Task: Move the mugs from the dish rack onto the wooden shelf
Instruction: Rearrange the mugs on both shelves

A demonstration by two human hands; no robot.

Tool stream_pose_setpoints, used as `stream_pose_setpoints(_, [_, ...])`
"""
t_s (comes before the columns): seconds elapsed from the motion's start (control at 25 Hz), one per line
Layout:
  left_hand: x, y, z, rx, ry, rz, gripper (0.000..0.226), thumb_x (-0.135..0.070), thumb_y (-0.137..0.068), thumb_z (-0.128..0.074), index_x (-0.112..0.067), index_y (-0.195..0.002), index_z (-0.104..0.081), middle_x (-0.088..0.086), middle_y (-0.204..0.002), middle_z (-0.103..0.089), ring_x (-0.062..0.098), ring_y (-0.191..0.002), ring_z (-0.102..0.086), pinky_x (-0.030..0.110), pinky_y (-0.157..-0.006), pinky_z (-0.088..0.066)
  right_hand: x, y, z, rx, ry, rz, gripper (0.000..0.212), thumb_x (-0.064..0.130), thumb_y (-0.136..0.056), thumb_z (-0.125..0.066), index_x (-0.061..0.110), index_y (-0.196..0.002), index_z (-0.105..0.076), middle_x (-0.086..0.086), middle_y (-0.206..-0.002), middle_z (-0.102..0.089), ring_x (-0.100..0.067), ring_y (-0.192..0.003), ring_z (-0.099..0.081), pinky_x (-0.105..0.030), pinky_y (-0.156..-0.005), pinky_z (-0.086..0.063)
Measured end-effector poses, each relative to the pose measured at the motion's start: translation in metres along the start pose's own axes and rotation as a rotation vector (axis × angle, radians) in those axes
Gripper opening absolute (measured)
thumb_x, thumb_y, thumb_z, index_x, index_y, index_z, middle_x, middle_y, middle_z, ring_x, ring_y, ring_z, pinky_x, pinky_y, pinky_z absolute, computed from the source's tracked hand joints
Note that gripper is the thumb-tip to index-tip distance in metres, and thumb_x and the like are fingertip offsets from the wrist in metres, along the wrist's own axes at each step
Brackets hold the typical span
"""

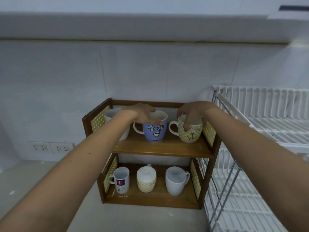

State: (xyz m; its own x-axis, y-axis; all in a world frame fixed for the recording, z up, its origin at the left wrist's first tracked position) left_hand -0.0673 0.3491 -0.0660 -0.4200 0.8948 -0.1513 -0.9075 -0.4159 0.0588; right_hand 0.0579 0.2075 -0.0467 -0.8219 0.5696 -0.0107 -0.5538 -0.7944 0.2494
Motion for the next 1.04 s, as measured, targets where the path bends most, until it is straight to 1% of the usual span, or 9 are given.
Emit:
stream_pose_setpoints(0.24, [-0.007,0.013,-0.004,-0.004,0.073,0.024,0.088,-0.065,-0.083,-0.051,-0.017,-0.15,-0.019,0.008,-0.157,-0.025,0.029,-0.14,-0.03,0.04,-0.11,-0.03,0.01,0.012,-0.008,-0.021,0.04,-0.052,0.082,0.03,-0.077,-0.075,0.022,-0.145,-0.031,-0.008,-0.147,-0.038,-0.033,-0.127,-0.042,-0.041,-0.09,-0.048])
stream_pose_setpoints(0.28, [-0.01,0.019,-0.006,-0.063,0.076,-0.001,0.088,-0.064,-0.085,-0.048,-0.017,-0.151,-0.015,0.008,-0.159,-0.02,0.028,-0.143,-0.023,0.04,-0.113,-0.026,0.017,0.018,-0.015,-0.121,0.024,-0.048,0.08,0.031,-0.079,-0.072,0.02,-0.145,-0.029,-0.01,-0.148,-0.036,-0.034,-0.13,-0.038,-0.043,-0.098,-0.045])
stream_pose_setpoints(0.36, [-0.016,0.044,-0.021,-0.317,0.106,-0.132,0.075,-0.059,-0.089,-0.045,-0.021,-0.15,-0.021,0.005,-0.158,-0.023,0.022,-0.144,-0.022,0.042,-0.115,-0.026,0.03,0.039,-0.04,-0.597,-0.047,-0.016,0.063,0.029,-0.081,-0.066,0.016,-0.137,-0.04,-0.013,-0.14,-0.044,-0.036,-0.126,-0.041,-0.048,-0.098,-0.043])
stream_pose_setpoints(0.44, [-0.017,0.087,-0.051,-0.603,0.146,-0.389,0.046,-0.044,-0.093,-0.048,-0.021,-0.133,-0.047,0.003,-0.135,-0.053,0.015,-0.123,-0.049,0.034,-0.1,-0.044,0.039,0.073,-0.086,-1.048,-0.183,0.147,0.033,0.024,-0.079,-0.06,0.014,-0.111,-0.059,-0.012,-0.11,-0.062,-0.031,-0.099,-0.057,-0.041,-0.075,-0.05])
stream_pose_setpoints(0.48, [-0.01,0.107,-0.071,-0.642,0.115,-0.497,0.033,-0.038,-0.094,-0.048,-0.019,-0.119,-0.057,0.001,-0.116,-0.062,0.011,-0.105,-0.057,0.028,-0.087,-0.049,0.044,0.086,-0.113,-1.076,-0.262,0.235,0.022,0.023,-0.078,-0.058,0.018,-0.098,-0.062,-0.006,-0.093,-0.065,-0.025,-0.084,-0.06,-0.035,-0.064,-0.049])
stream_pose_setpoints(0.56, [0.015,0.129,-0.113,-0.539,-0.014,-0.586,0.024,-0.031,-0.094,-0.047,-0.019,-0.101,-0.066,-0.003,-0.092,-0.069,0.009,-0.083,-0.063,0.023,-0.07,-0.051,0.05,0.085,-0.167,-0.775,-0.333,0.274,0.009,0.026,-0.081,-0.056,0.025,-0.088,-0.062,0.003,-0.08,-0.066,-0.017,-0.073,-0.062,-0.029,-0.057,-0.048])
stream_pose_setpoints(0.68, [0.063,0.117,-0.159,-0.162,-0.055,-0.318,0.022,-0.03,-0.094,-0.049,-0.025,-0.11,-0.064,-0.004,-0.106,-0.07,0.013,-0.097,-0.065,0.027,-0.077,-0.054,0.064,0.044,-0.222,-0.223,-0.287,0.177,0.02,0.03,-0.088,-0.054,0.024,-0.106,-0.06,0.001,-0.101,-0.067,-0.018,-0.091,-0.061,-0.038,-0.078,-0.054])
stream_pose_setpoints(0.84, [0.104,0.075,-0.187,0.082,0.032,0.137,0.056,-0.032,-0.09,-0.06,-0.022,-0.141,-0.04,0.005,-0.146,-0.046,0.022,-0.128,-0.049,0.035,-0.101,-0.046,0.093,-0.018,-0.225,-0.107,-0.165,0.098,0.056,0.051,-0.088,-0.052,0.02,-0.134,-0.047,-0.009,-0.131,-0.057,-0.029,-0.118,-0.051,-0.042,-0.096,-0.045])
stream_pose_setpoints(1.04, [0.105,0.044,-0.213,0.308,-0.139,0.256,0.06,-0.038,-0.088,-0.061,-0.014,-0.14,-0.04,0.011,-0.133,-0.056,0.029,-0.119,-0.055,0.044,-0.098,-0.048,0.119,-0.073,-0.244,0.09,-0.062,-0.044,0.099,0.082,-0.072,-0.04,0.021,-0.148,-0.022,-0.011,-0.153,-0.031,-0.035,-0.138,-0.027,-0.048,-0.107,-0.026])
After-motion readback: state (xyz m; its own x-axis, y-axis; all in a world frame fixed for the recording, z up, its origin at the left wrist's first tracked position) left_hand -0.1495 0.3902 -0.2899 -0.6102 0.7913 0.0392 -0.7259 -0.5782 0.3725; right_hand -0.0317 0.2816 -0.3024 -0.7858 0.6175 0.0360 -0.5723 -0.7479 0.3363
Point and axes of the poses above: each hand's wrist, its own y-axis away from the middle knuckle, its own z-axis out of the back of the hand, x = y × z, the point moved 3 cm from there along -y, towards the middle knuckle
